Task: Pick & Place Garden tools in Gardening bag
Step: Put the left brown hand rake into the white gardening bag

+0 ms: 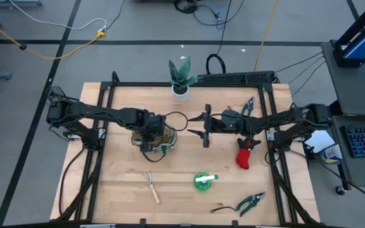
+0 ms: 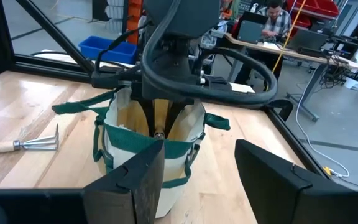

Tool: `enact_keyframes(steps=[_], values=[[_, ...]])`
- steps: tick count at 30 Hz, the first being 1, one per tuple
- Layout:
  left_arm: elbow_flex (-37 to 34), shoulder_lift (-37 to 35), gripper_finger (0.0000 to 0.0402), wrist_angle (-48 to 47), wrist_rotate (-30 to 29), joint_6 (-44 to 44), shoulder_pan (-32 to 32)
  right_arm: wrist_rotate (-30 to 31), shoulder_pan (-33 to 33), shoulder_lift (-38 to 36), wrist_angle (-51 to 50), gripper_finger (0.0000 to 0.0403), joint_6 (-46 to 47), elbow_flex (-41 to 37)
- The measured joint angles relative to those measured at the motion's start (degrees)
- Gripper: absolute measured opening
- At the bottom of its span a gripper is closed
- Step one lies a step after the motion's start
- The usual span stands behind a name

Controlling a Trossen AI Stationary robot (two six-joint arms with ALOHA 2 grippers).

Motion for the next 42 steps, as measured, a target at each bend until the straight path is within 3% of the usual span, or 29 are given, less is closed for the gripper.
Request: enact_keyframes(steps=[42], values=[[0.0, 6.0, 0.0079, -0.1, 2.9, 0.9, 0.0, 0.0, 0.0, 0.0, -0.9, 0.0194, 0.0, 0.0]])
